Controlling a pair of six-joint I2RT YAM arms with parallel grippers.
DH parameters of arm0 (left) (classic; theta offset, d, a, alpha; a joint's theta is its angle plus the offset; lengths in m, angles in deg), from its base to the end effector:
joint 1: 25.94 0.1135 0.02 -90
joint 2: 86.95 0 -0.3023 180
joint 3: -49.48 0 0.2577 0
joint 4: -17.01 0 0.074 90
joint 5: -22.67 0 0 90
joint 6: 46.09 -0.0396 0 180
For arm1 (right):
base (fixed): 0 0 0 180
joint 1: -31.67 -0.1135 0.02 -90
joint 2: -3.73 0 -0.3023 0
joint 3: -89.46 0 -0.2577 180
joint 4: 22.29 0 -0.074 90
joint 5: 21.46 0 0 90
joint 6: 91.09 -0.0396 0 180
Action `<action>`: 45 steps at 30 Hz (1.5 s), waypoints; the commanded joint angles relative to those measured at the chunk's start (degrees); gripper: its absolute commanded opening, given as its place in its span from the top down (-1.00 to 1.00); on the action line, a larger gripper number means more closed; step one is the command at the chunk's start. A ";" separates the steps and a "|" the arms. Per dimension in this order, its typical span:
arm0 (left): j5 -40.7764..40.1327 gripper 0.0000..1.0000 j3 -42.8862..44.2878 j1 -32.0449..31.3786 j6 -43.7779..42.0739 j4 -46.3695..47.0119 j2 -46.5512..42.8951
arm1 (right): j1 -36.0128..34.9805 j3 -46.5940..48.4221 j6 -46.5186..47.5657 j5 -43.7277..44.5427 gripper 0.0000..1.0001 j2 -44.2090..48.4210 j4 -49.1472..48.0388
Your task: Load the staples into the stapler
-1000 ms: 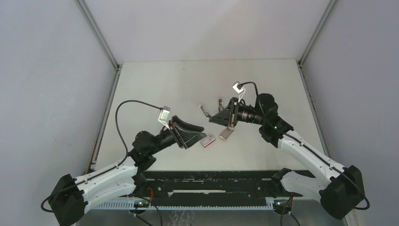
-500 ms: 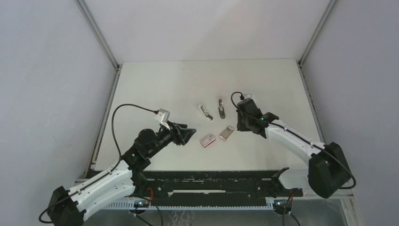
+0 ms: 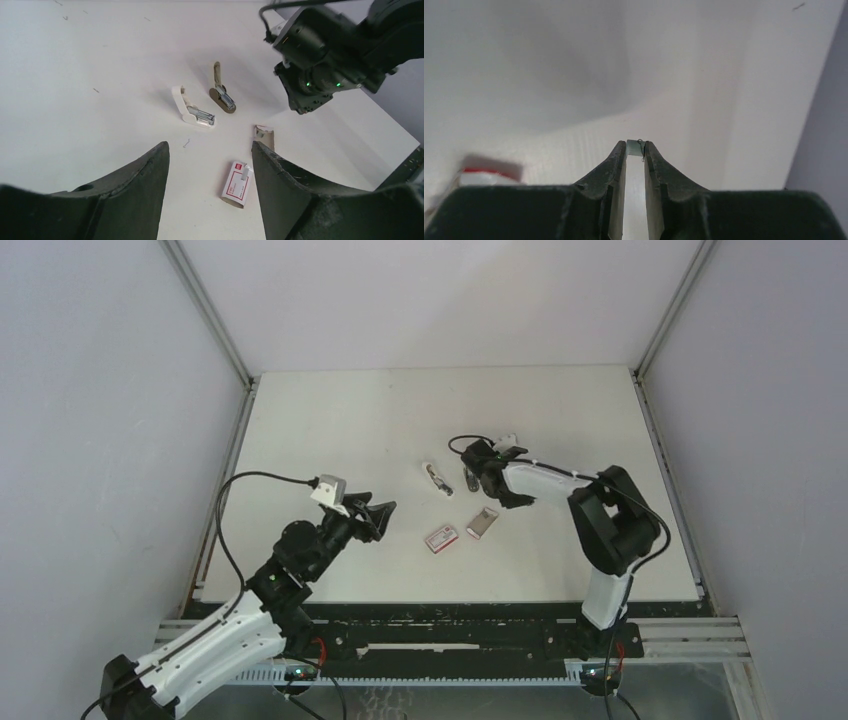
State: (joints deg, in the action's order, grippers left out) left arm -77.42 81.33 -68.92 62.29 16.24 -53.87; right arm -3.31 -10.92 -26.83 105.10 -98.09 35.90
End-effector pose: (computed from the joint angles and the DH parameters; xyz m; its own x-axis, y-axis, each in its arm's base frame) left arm 0.1051 -0.0885 0.2690 -0.1955 -0.2422 -0.9503 0.5073 0.8043 -0.3093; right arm 0.2906 0.1745 0.2077 -0.8923 -0.1986 -0.4054 0.0094 0.8897 -0.4565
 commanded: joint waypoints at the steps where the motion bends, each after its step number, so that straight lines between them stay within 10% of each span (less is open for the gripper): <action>1: -3.29 -0.33 -1.95 0.18 -2.94 0.45 -2.77 | -1.16 6.02 0.93 12.07 0.67 -5.62 7.02; 16: -6.57 -0.34 -2.61 0.18 -3.36 -2.71 -7.51 | -3.69 11.91 -0.78 21.09 0.44 -17.60 17.09; 22: -6.57 -0.36 -2.57 0.18 -3.08 -2.70 -6.70 | -5.01 10.89 3.31 15.15 0.09 -10.44 14.45; 36: -1.63 -0.30 -1.56 -0.17 -0.27 2.15 1.89 | 10.91 -4.93 0.30 -16.22 0.23 11.71 -5.57; 45: -2.71 -0.30 -2.37 -0.26 -0.69 2.61 3.14 | 19.04 -9.34 -4.91 -22.57 0.24 8.98 -12.45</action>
State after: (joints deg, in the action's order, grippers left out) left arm -80.26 80.48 -68.94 61.35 15.63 -50.46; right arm 14.28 -20.04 -28.01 86.67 -87.93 29.41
